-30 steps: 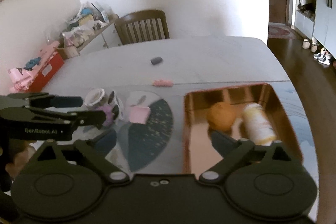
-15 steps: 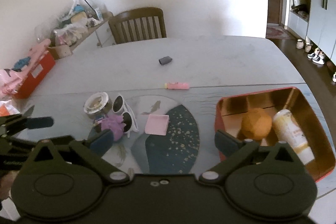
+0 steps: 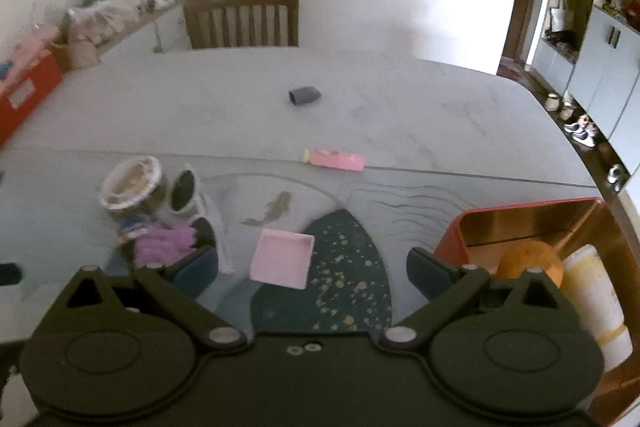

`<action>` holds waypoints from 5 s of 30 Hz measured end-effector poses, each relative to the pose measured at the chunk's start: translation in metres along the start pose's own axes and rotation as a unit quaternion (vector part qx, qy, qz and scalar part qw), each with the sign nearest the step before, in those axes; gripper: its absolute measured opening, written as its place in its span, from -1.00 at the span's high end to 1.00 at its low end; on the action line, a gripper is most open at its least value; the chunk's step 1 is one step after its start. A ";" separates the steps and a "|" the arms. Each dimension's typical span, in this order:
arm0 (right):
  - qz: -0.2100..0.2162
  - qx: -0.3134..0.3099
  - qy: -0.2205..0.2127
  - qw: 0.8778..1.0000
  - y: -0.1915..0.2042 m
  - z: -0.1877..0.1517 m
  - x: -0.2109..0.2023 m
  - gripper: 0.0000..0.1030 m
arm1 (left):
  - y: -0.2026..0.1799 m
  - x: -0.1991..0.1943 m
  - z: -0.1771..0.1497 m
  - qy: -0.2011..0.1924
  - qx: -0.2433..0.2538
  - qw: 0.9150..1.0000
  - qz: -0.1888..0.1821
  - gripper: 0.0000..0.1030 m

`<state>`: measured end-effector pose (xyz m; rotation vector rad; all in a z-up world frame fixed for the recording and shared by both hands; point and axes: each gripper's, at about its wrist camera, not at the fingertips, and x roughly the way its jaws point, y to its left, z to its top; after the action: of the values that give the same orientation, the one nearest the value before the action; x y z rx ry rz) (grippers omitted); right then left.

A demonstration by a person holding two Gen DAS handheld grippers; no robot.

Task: Organize rigid objects
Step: 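Close left gripper on the silver nail clipper while right gripper grasps the pink square dish, then carry the nail clipper in left gripper while right gripper carries the pink dish to the red box, then open left gripper to drop the clipper while right gripper releases the pink dish in the box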

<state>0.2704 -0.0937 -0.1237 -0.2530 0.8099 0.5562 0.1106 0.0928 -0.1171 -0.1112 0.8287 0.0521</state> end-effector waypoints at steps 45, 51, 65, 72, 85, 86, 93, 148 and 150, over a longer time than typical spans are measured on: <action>0.017 0.010 0.039 0.999 -0.004 -0.012 0.011 0.23 | -0.018 0.029 -0.023 0.027 0.075 0.997 -0.012 0.79; 0.038 0.016 0.036 0.999 -0.011 -0.020 -0.030 0.23 | -0.025 0.024 -0.012 0.025 0.058 0.998 -0.018 0.79; 0.057 0.053 0.005 0.997 -0.054 -0.032 -0.102 0.23 | -0.055 0.001 0.020 0.000 0.042 0.999 -0.033 0.79; 0.035 0.068 -0.007 0.997 -0.091 -0.036 -0.117 0.23 | -0.078 -0.009 0.045 -0.019 0.044 0.998 -0.043 0.79; 0.021 0.064 0.008 0.998 -0.152 -0.047 -0.114 0.23 | -0.161 0.007 0.101 -0.050 0.077 0.992 -0.090 0.79; 0.021 0.063 0.009 0.998 -0.157 -0.048 -0.114 0.23 | -0.167 0.010 0.105 -0.049 0.078 0.991 -0.096 0.79; 0.024 0.044 0.023 0.998 -0.184 -0.052 -0.103 0.23 | -0.214 0.036 0.127 -0.037 0.074 0.989 -0.123 0.79; 0.069 -0.072 0.065 0.993 -0.197 -0.059 -0.064 0.16 | -0.287 0.141 0.116 0.081 0.054 0.990 -0.104 0.79; 0.071 -0.064 0.060 0.994 -0.198 -0.058 -0.068 0.15 | -0.287 0.135 0.117 0.077 0.053 0.990 -0.104 0.79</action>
<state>0.3076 -0.3076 -0.1108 -0.3520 0.9147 0.7332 0.3131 -0.1777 -0.1163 -0.1023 0.9679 -0.1998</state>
